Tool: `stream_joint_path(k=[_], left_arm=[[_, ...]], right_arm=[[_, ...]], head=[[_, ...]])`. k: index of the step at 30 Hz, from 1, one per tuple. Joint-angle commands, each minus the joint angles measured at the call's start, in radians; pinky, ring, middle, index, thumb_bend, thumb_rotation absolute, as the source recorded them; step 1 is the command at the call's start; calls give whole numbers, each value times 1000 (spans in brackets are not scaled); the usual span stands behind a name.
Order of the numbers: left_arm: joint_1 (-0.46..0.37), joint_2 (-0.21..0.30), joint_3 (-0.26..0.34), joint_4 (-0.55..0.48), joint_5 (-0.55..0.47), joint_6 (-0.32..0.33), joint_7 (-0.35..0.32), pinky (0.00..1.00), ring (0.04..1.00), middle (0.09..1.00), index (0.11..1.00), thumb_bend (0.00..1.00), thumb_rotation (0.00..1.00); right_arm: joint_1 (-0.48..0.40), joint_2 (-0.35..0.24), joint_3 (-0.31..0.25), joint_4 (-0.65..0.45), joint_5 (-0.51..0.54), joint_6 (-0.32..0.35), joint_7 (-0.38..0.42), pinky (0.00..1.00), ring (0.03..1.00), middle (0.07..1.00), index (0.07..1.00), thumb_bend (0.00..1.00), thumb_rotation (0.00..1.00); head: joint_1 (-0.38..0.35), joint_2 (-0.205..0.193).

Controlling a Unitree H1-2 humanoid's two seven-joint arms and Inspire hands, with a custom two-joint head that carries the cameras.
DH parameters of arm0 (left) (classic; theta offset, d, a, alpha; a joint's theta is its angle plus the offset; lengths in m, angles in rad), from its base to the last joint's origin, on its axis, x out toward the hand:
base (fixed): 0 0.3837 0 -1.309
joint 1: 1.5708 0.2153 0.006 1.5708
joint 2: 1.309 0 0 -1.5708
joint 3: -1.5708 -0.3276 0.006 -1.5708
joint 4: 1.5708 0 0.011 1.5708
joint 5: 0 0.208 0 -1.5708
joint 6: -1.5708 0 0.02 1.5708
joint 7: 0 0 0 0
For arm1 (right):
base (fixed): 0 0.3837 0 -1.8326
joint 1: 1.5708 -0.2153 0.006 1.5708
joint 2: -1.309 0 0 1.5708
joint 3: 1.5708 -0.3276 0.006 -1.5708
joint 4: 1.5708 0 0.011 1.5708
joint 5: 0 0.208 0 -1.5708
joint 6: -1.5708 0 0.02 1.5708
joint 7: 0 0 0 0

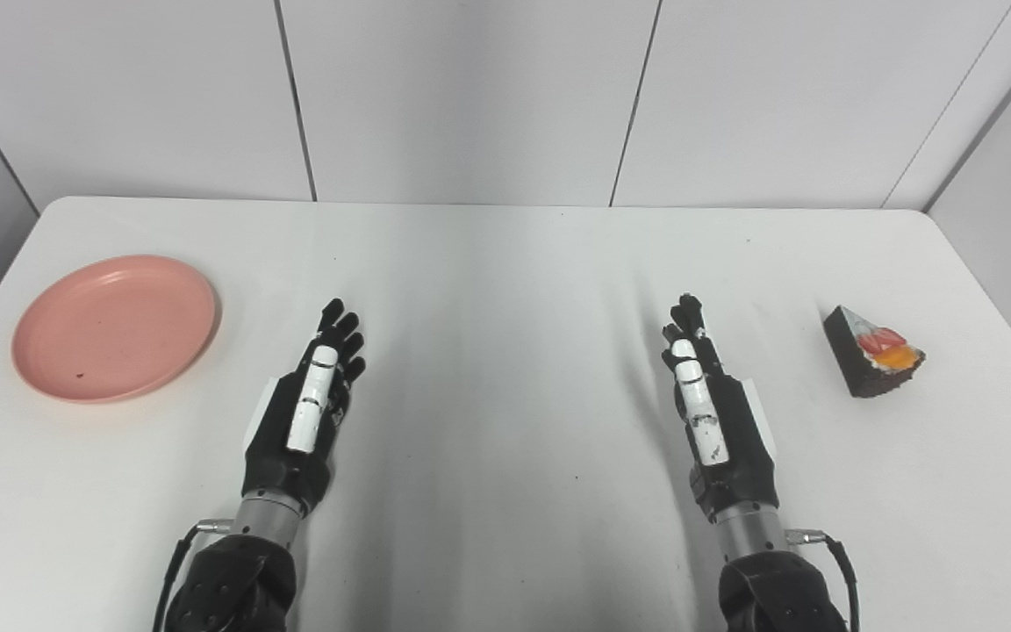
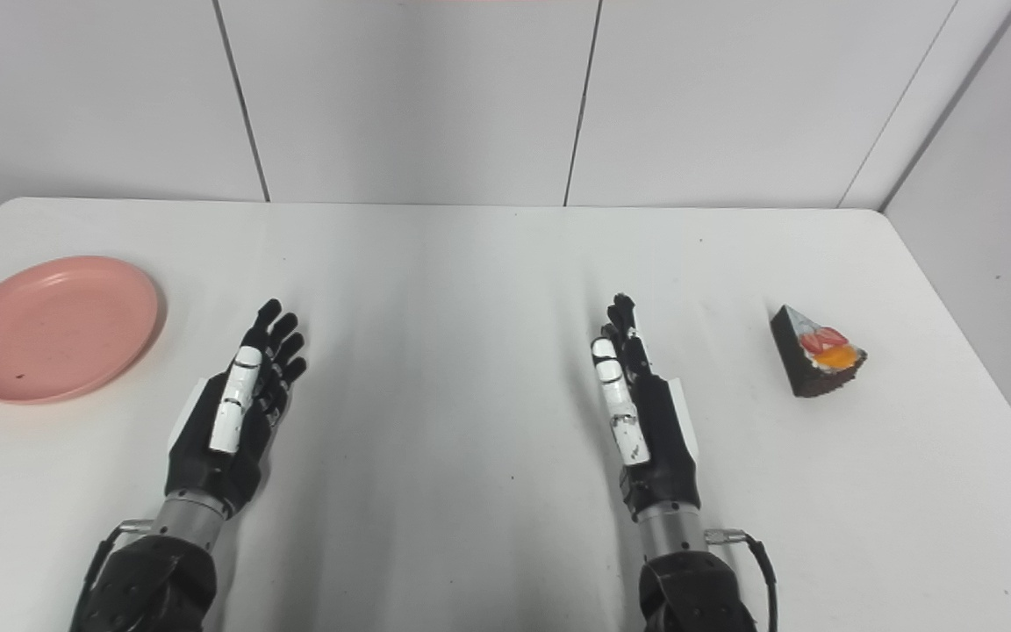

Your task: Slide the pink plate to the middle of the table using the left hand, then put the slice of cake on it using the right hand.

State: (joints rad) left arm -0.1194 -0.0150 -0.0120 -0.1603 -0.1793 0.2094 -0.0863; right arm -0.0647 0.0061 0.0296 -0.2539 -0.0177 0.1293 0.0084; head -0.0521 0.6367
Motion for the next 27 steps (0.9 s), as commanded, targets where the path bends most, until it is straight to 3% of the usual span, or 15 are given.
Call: stream_joint_path(k=[1, 12, 21, 27], left_arm=[[-4, -2, -3, -14, -3, -34, -10, 1000, 1000, 1000, 1000, 635, 893], [9, -8, -9, 4, -3, -57, -13, 1000, 1000, 1000, 1000, 645, 856], [8, 5, -19, 22, 8, -74, -20, 1000, 1000, 1000, 1000, 638, 889], [3, 3, -8, 37, -23, -79, -30, 1000, 1000, 1000, 1000, 647, 861]], right_arm=[[-9, 4, 7, -22, -8, -20, -1, 1000, 1000, 1000, 1000, 509, 922], [-4, 0, 8, -6, -11, -21, 4, 1000, 1000, 1000, 1000, 496, 907], [-7, 2, 8, 13, -16, -31, -2, 999, 1000, 1000, 1000, 511, 874], [-9, -1, 8, 19, -22, -28, 0, 997, 1000, 1000, 1000, 513, 876]], head=[[1, -1], [2, -38], [3, -48], [9, -54]])
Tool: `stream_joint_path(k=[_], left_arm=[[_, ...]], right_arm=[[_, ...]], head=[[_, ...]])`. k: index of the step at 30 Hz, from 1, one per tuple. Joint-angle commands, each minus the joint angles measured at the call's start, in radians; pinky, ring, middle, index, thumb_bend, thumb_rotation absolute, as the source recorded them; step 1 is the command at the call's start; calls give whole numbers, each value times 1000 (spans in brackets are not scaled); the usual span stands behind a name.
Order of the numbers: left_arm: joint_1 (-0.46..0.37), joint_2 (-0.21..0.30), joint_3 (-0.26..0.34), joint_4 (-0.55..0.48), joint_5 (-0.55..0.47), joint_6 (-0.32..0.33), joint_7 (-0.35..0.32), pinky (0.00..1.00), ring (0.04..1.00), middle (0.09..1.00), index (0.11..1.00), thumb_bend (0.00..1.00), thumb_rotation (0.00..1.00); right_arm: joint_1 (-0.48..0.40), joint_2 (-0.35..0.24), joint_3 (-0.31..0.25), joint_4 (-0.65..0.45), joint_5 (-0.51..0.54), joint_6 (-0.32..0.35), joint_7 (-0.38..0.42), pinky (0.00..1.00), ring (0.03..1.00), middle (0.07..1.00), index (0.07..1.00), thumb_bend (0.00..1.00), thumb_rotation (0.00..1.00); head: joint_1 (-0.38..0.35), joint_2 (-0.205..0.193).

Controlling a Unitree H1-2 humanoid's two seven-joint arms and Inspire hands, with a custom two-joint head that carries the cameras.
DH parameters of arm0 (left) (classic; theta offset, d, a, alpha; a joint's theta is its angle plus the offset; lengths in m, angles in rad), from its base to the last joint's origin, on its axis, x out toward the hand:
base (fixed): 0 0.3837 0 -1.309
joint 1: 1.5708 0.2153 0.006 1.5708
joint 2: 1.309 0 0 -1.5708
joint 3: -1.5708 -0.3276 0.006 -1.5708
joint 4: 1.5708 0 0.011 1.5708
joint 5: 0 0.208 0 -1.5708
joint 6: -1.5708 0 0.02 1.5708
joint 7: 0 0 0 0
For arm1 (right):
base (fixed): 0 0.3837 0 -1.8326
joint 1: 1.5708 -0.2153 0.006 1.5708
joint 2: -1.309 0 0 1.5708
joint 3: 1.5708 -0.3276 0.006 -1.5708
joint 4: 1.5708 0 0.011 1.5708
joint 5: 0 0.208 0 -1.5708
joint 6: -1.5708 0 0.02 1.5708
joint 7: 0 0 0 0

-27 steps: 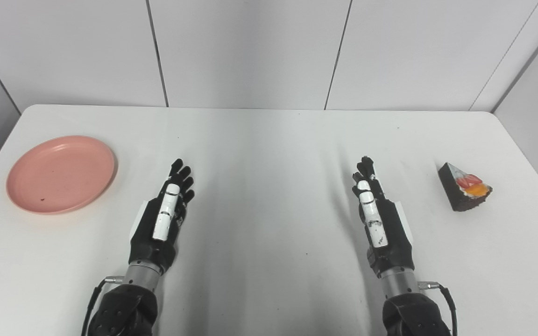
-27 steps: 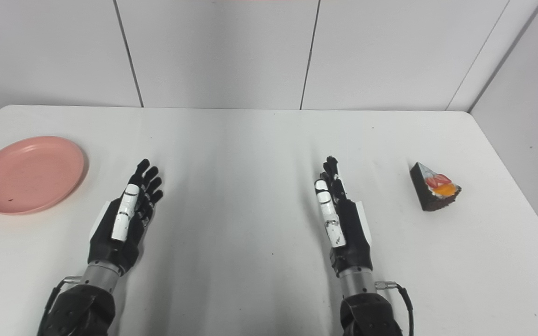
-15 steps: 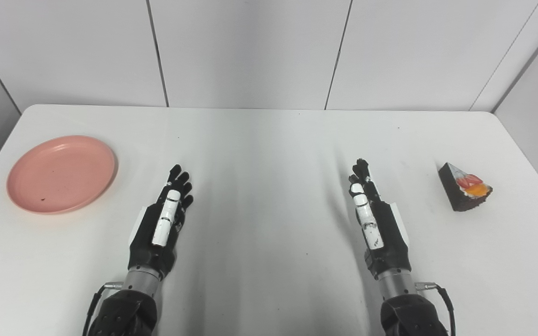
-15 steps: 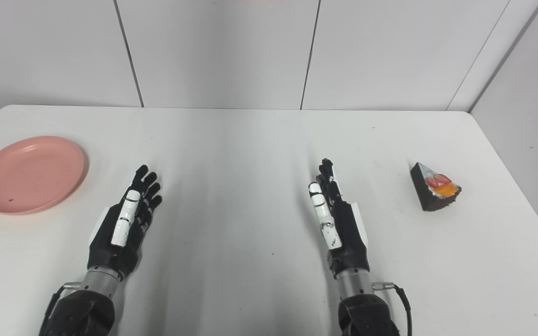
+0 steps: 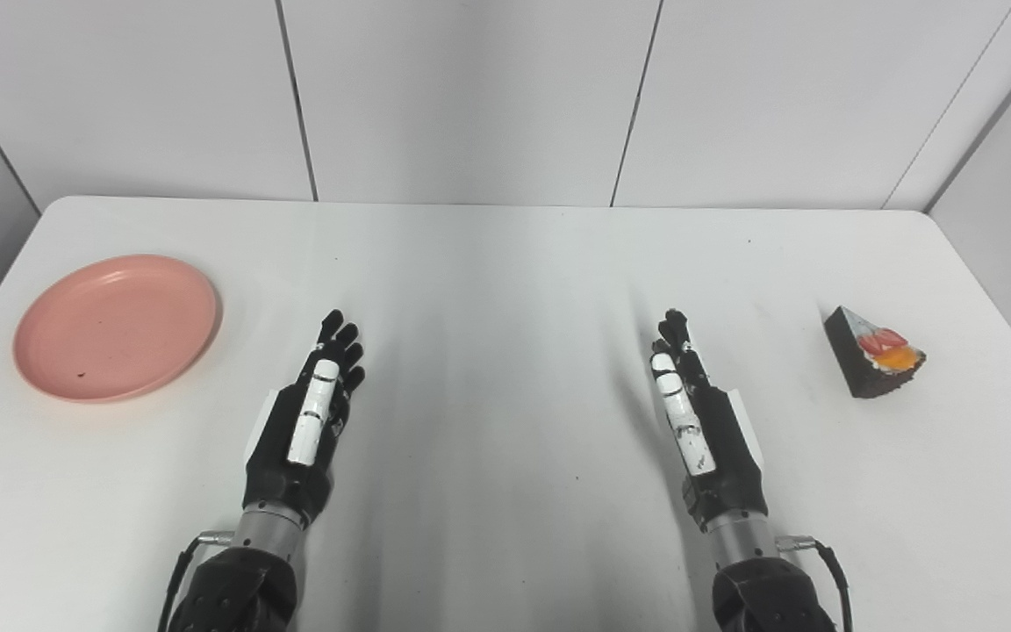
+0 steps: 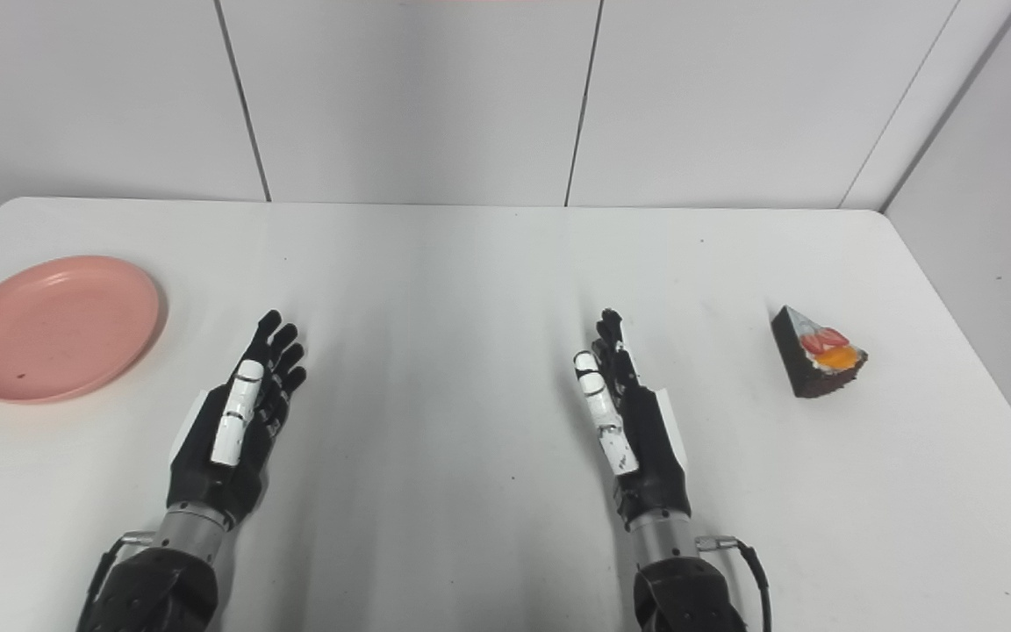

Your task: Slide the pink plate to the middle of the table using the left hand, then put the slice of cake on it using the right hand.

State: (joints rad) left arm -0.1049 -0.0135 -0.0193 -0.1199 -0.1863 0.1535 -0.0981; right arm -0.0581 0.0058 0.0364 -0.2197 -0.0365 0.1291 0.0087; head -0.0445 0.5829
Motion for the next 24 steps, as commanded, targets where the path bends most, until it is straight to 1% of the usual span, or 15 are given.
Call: stream_joint_path(k=[1, 4, 6, 7, 8, 9, 10, 12, 13, 14, 17, 19, 20, 21, 24], left_arm=[[-13, 6, -3, 0, -15, -22, -24, 1000, 1000, 1000, 1000, 648, 865], [-14, 11, -7, 12, -9, -32, -31, 1000, 1000, 1000, 1000, 649, 883], [-15, 10, -13, 27, 2, -51, -33, 1000, 1000, 1000, 1000, 651, 890], [-15, 7, -16, 39, 6, -66, -34, 1000, 1000, 1000, 1000, 651, 891], [-16, 3, -17, 49, 12, -82, -32, 1000, 1000, 1000, 1000, 648, 892], [-17, -2, -20, 60, 19, -97, -30, 1000, 1000, 1000, 1000, 641, 893], [-23, -5, -21, 70, 19, -110, -30, 1000, 1000, 1000, 1000, 634, 904], [-39, -15, -19, 85, 18, -126, -23, 1000, 1000, 1000, 1000, 625, 918], [-50, -21, -17, 94, 23, -136, -12, 1000, 1000, 1000, 1000, 621, 914], [-61, -27, -11, 100, 28, -142, 0, 1000, 1000, 1000, 1000, 625, 917], [-106, -44, 14, 122, 55, -182, 50, 973, 975, 982, 995, 626, 956], [-147, -39, 36, 126, 61, -187, 71, 939, 952, 961, 974, 645, 974], [-168, -35, 46, 127, 62, -189, 77, 935, 945, 955, 962, 667, 986], [-187, -31, 56, 127, 65, -195, 85, 930, 939, 950, 956, 675, 987], [-237, -13, 78, 126, 79, -212, 104, 923, 933, 942, 951, 681, 998]], right_arm=[[-14, -2, 2, -14, -3, -28, 1, 997, 1000, 1000, 1000, 512, 876], [-11, -7, 4, -4, -4, -41, 5, 990, 995, 1000, 1000, 501, 877], [-9, -14, 3, 2, 1, -53, 10, 989, 994, 1000, 1000, 496, 879], [-7, -17, 1, 6, 7, -59, 13, 989, 993, 1000, 1000, 496, 879], [-5, -19, 0, 7, 12, -64, 16, 990, 994, 1000, 1000, 493, 880], [-1, -22, -2, 9, 17, -70, 19, 988, 996, 1000, 1000, 488, 883], [3, -25, -3, 9, 20, -73, 21, 989, 998, 1000, 1000, 488, 885], [10, -32, -7, 7, 28, -75, 27, 996, 1000, 1000, 1000, 493, 886], [11, -38, -8, 13, 31, -84, 31, 998, 1000, 1000, 1000, 495, 890], [11, -40, -10, 23, 41, -95, 35, 999, 1000, 1000, 1000, 501, 899], [5, -47, -20, 70, 67, -145, 44, 1000, 1000, 1000, 1000, 575, 881], [12, -57, -28, 69, 83, -146, 51, 1000, 1000, 1000, 1000, 608, 862], [17, -62, -32, 63, 91, -144, 54, 1000, 1000, 1000, 1000, 582, 868], [21, -65, -35, 58, 95, -139, 55, 1000, 1000, 1000, 1000, 569, 873], [28, -74, -42, 55, 113, -134, 65, 1000, 1000, 1000, 1000, 554, 882]], head=[[6, -7], [25, -20], [57, -38], [92, -57], [92, -57], [131, -78], [138, -81], [187, -105], [225, -123], [225, -123], [286, -153], [319, -171], [341, -185], [341, -185], [383, -214]])
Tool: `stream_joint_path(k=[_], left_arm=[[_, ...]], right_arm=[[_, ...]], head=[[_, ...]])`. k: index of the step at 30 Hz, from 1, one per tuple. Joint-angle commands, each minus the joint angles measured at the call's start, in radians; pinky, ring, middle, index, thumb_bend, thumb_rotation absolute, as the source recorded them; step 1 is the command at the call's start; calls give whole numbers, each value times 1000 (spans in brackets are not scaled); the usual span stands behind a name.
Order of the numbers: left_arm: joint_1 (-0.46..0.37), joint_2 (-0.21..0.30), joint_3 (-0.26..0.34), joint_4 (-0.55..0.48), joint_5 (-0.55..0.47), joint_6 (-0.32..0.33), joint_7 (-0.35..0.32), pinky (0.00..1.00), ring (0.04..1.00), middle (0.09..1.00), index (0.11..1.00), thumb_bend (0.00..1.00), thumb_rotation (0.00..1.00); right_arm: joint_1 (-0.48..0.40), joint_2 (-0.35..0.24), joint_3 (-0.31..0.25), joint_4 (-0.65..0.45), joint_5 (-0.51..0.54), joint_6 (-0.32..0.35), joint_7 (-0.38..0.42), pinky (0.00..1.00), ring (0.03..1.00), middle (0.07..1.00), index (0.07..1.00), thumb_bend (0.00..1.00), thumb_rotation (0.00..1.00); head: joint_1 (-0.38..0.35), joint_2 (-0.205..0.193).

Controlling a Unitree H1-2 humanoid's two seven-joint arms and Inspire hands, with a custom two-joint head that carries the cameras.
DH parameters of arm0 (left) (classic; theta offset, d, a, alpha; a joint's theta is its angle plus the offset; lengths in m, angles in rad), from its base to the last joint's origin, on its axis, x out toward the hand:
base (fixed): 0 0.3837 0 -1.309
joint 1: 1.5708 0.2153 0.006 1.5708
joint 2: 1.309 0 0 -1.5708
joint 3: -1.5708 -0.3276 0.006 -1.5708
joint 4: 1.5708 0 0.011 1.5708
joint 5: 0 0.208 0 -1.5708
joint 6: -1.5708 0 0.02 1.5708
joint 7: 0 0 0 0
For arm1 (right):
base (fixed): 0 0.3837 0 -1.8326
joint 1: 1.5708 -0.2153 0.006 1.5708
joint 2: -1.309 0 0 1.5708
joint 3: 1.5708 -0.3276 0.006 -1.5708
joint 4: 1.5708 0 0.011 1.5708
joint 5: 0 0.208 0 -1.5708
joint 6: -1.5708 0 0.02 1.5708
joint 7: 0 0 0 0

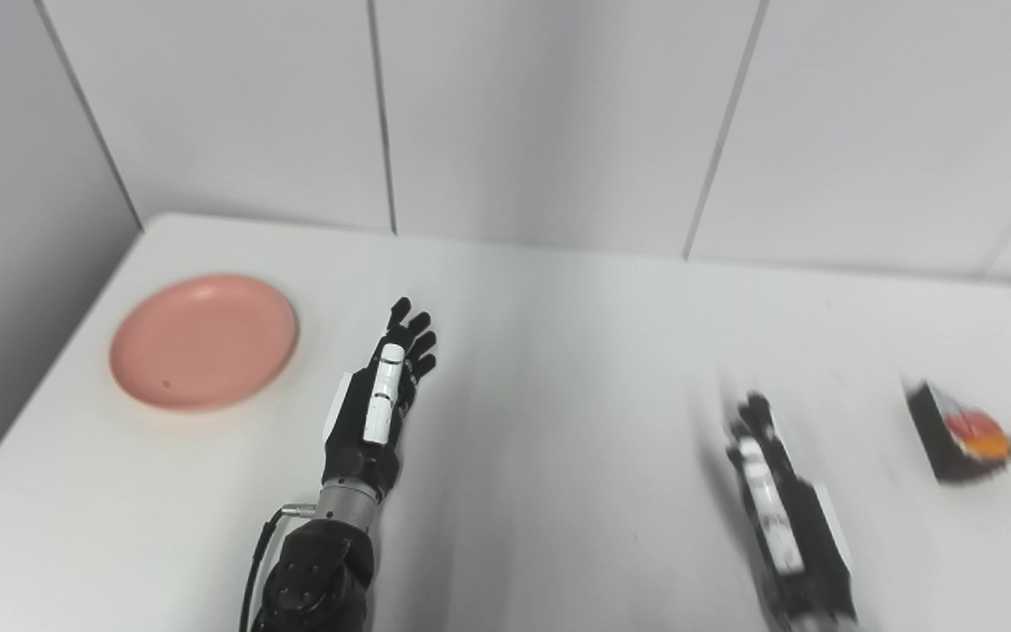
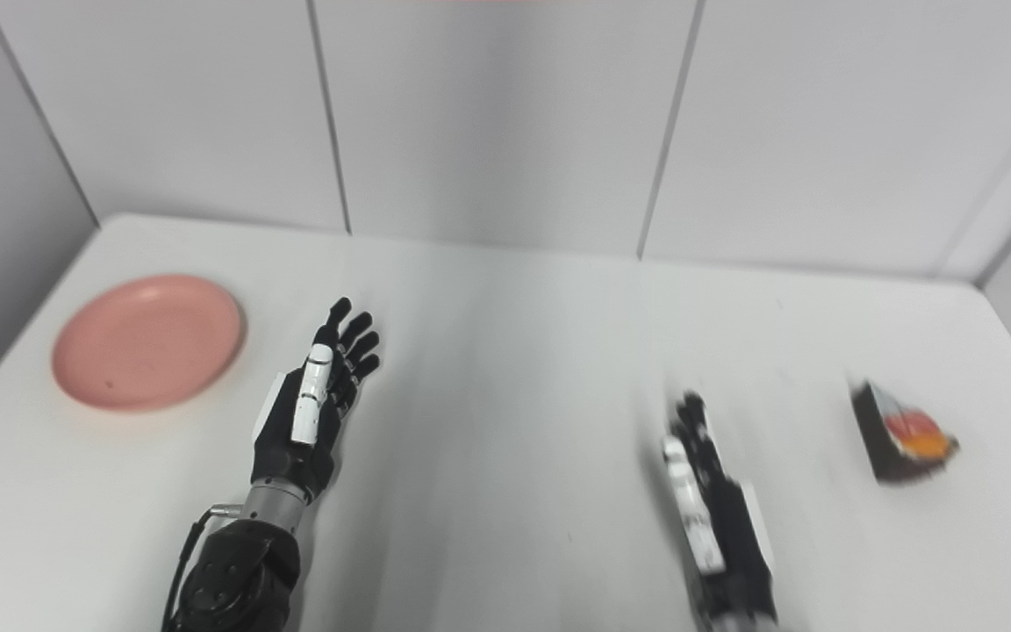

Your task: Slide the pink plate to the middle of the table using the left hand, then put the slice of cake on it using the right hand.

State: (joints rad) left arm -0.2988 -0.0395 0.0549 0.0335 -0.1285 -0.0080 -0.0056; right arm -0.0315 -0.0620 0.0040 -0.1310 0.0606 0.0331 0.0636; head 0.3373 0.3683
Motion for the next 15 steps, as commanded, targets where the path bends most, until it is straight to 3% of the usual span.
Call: stream_joint_path(k=[1, 5, 8, 13, 15], left_arm=[[-57, 20, 11, -31, 27, -51, 17, 913, 923, 933, 945, 692, 999], [-98, 47, 44, -61, 56, -17, 57, 942, 897, 901, 920, 731, 1000], [-120, 62, 72, -54, 76, -30, 88, 942, 889, 878, 894, 729, 1000], [-152, 92, 110, -28, 105, -58, 133, 887, 850, 842, 855, 733, 1000], [-163, 102, 132, -24, 123, -50, 165, 841, 803, 806, 816, 730, 1000]], right_arm=[[3, -10, -11, -34, 23, -37, 14, 1000, 1000, 1000, 1000, 540, 883], [6, -18, -23, -26, 44, -38, 20, 1000, 1000, 1000, 1000, 526, 895], [6, -28, -30, -9, 62, -48, 36, 1000, 1000, 1000, 1000, 510, 912], [3, -23, -43, 20, 62, -77, 29, 1000, 1000, 1000, 1000, 481, 924], [6, -12, -48, 13, 54, -83, 15, 1000, 1000, 1000, 1000, 455, 881]], head=[[3, -1], [41, -24], [65, -40], [96, -59], [103, -62]])
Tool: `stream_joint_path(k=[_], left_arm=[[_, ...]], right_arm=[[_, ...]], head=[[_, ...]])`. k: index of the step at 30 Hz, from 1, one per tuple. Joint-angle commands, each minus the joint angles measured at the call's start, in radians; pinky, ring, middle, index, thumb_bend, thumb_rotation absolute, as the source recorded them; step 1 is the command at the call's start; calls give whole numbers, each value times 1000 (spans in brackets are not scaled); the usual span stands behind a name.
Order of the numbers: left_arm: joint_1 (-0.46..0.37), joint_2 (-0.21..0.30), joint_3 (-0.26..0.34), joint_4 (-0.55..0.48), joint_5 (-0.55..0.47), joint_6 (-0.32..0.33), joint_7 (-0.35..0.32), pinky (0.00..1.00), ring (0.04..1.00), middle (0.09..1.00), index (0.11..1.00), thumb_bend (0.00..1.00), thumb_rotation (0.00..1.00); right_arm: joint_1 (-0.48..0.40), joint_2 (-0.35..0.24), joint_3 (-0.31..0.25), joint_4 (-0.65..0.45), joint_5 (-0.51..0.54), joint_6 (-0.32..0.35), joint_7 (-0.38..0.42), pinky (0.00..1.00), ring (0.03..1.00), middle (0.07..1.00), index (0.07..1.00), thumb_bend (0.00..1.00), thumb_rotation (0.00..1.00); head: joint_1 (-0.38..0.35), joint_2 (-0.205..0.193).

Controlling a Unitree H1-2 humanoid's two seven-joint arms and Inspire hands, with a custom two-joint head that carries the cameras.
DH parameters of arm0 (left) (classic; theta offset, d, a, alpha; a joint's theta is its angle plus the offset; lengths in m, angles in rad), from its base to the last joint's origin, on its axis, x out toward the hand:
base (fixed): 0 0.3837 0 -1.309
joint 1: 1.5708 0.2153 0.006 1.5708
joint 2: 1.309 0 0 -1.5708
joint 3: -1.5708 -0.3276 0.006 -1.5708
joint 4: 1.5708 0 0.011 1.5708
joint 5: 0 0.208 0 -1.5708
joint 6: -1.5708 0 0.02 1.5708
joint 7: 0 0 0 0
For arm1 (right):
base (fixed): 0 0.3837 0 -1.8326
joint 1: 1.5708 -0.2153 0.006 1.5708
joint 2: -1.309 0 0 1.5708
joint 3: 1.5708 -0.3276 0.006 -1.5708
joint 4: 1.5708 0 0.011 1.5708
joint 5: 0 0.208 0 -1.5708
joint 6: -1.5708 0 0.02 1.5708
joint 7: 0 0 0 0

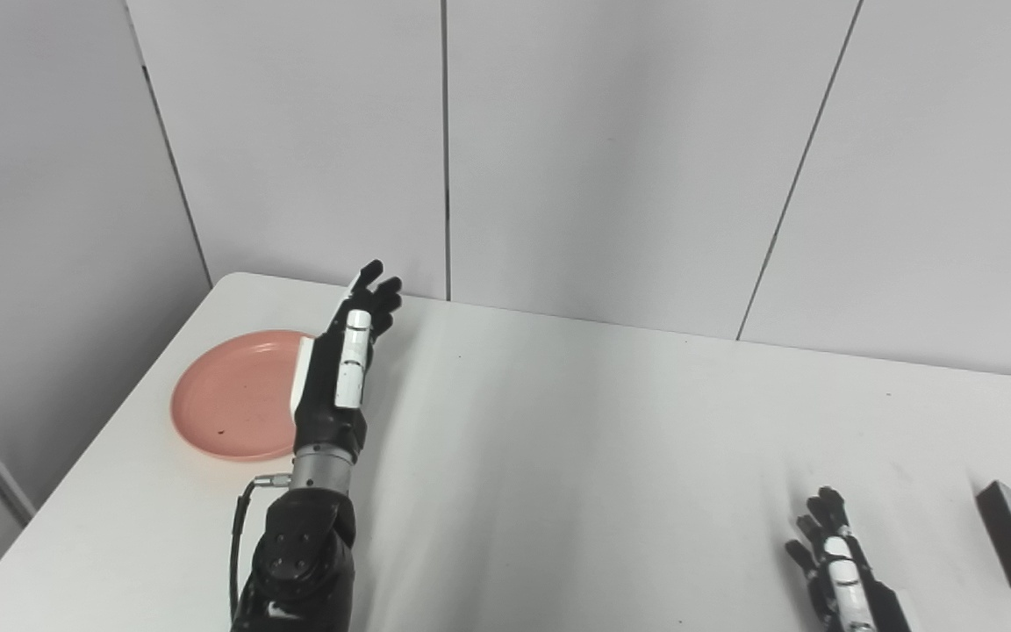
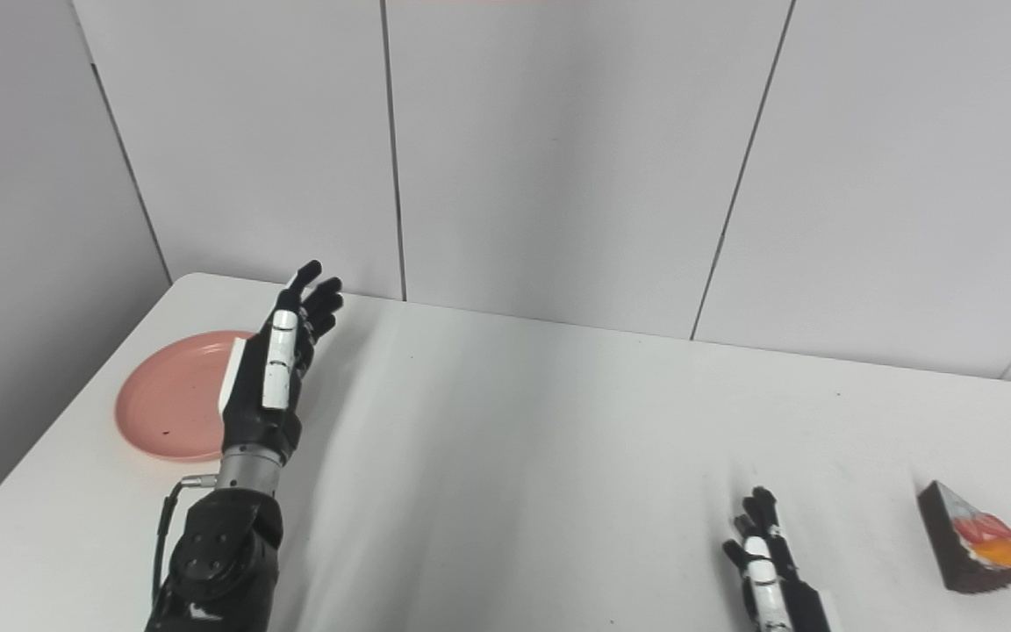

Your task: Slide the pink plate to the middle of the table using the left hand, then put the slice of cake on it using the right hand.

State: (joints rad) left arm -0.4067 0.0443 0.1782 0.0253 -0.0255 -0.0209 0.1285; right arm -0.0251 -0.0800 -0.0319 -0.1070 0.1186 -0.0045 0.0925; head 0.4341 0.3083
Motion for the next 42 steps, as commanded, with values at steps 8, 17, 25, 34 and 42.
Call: stream_joint_path(k=[8, 17, 25, 34, 42], left_arm=[[-86, 95, 100, 70, 25, -78, 97, 706, 718, 733, 737, 718, 1000], [-93, 183, 162, 179, 18, -140, 128, 718, 695, 707, 723, 733, 1000], [-91, 230, 219, 262, -51, -153, 129, 815, 743, 736, 754, 778, 1000], [-87, 267, 257, 336, -68, -195, 159, 826, 771, 748, 759, 768, 1000], [-80, 284, 250, 401, -48, -198, 184, 854, 789, 764, 768, 772, 1000]], right_arm=[[-1, -1, -26, 13, 13, -52, -8, 1000, 1000, 1000, 1000, 459, 870], [-2, -15, -38, 43, 36, -89, 10, 1000, 1000, 1000, 1000, 457, 891], [1, -34, -45, 53, 65, -98, 40, 1000, 1000, 1000, 1000, 452, 888], [-5, -42, -51, 70, 77, -117, 61, 1000, 1000, 1000, 1000, 454, 882], [-1, -51, -52, 66, 78, -113, 66, 1000, 1000, 1000, 1000, 444, 891]], head=[[38, -15], [93, -29], [122, -36], [152, -41], [165, -36]])
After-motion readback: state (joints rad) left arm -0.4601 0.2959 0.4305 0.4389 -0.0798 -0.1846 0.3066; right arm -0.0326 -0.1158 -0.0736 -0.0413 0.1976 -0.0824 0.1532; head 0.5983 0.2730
